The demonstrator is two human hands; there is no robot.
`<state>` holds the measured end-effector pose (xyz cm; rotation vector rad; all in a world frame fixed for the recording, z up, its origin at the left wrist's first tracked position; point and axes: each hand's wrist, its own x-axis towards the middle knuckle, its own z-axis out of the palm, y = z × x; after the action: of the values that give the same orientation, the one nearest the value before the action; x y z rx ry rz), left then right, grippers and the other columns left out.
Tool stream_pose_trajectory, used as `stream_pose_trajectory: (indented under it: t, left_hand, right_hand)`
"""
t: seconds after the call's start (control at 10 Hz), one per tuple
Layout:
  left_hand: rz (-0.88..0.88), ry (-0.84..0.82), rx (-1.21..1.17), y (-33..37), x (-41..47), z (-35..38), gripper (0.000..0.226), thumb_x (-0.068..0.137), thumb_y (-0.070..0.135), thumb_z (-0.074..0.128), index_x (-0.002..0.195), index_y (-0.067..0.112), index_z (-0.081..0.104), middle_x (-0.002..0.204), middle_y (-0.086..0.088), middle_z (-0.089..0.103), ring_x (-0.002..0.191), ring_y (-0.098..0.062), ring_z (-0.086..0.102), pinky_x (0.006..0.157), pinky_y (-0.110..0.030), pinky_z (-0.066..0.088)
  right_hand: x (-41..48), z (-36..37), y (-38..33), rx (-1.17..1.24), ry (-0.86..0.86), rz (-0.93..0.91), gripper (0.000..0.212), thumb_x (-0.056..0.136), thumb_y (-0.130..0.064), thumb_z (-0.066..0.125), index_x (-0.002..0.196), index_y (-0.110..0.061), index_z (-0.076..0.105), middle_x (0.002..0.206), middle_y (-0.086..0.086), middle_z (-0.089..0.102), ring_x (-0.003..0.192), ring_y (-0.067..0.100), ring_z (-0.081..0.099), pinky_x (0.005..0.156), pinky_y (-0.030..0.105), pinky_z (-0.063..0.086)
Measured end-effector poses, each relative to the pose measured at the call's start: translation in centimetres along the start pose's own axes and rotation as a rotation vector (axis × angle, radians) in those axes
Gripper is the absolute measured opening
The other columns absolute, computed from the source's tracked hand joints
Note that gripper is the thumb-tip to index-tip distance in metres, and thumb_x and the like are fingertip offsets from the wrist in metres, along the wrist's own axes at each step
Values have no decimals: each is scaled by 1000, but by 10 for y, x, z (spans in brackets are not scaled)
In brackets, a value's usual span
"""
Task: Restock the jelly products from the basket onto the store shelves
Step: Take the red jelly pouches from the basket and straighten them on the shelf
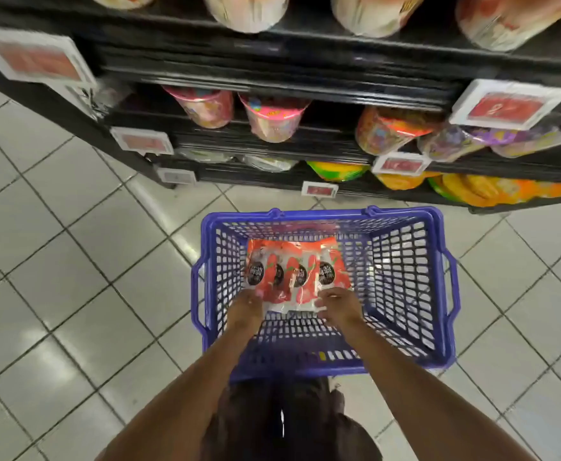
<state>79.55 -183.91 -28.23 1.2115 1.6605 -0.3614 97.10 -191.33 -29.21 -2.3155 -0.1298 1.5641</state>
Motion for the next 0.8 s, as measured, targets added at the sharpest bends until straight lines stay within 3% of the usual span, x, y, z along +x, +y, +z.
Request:
stream_pose_trajectory:
  t: [0.1, 0.2, 0.3, 0.4, 0.5, 0.6, 0.7, 0.8]
  left_hand:
    - [-57, 106, -42, -16, 51, 25, 34, 102, 19, 43, 131, 3, 51, 124, -21, 62, 111, -37, 60, 82, -35, 44]
    - [4, 115, -40, -29, 96, 45, 37, 99, 7, 45, 136, 6, 46, 97, -5, 61, 77, -22, 60, 56, -16, 42]
    - [-26, 36, -94, -39, 136, 61, 47, 97, 2, 49, 142, 5, 39, 116, -11, 61, 96, -25, 62, 75, -22, 53]
    - [-28, -36, -168, -41, 167, 67, 79, 86, 8, 70, 151, 11, 25, 146, -19, 44, 130, -36, 48, 107, -44, 43]
    - [-6, -33, -17, -32, 174, 67, 108, 76, 24, 83, 154, 7, 10, 158, -18, 23, 145, -35, 25, 117, -40, 23]
    - [-41, -118, -84, -26, 172, 70, 108, 67, 26, 90, 150, 4, 25, 148, -16, 41, 140, -31, 39, 114, -37, 35]
    - [-80, -97, -346, -25, 148, 63, 60, 60, 13, 93, 112, 11, 62, 115, -4, 67, 93, -12, 69, 71, -18, 56]
    - [-87, -141, -611, -14, 101, 48, 53, 62, 6, 90, 108, 12, 64, 109, -9, 73, 78, -11, 70, 57, -19, 54]
  right_hand:
    - [59, 31, 21, -47, -40, 76, 23, 93, -2, 55, 76, -15, 64, 87, 18, 69, 58, 25, 59, 52, 29, 48]
    - [103, 60, 31, -219, -42, 62, 15, 92, -10, 56, 85, -9, 69, 85, 11, 70, 70, 25, 66, 58, 21, 53]
    - [130, 84, 31, -400, -28, -18, 27, 97, -28, 52, 91, -9, 70, 85, 1, 67, 75, 18, 62, 53, 17, 40]
    - [142, 99, 31, -413, 7, -17, 33, 88, -41, 64, 87, -9, 72, 82, 6, 70, 65, 17, 60, 51, 21, 40]
    - [147, 101, 37, -380, 13, -56, 25, 88, -40, 67, 84, -15, 71, 75, 1, 65, 60, 11, 58, 48, 17, 38]
    - [141, 93, 44, -212, -60, -80, 18, 95, -26, 58, 91, -15, 72, 79, 1, 66, 64, 12, 57, 53, 19, 40]
    - [120, 80, 49, 34, -128, -37, 27, 102, -23, 43, 105, -8, 65, 94, 6, 68, 83, 16, 62, 72, 23, 50]
    - [84, 61, 44, 265, -81, -56, 39, 104, -25, 36, 103, 1, 65, 93, 14, 72, 85, 22, 66, 72, 23, 53]
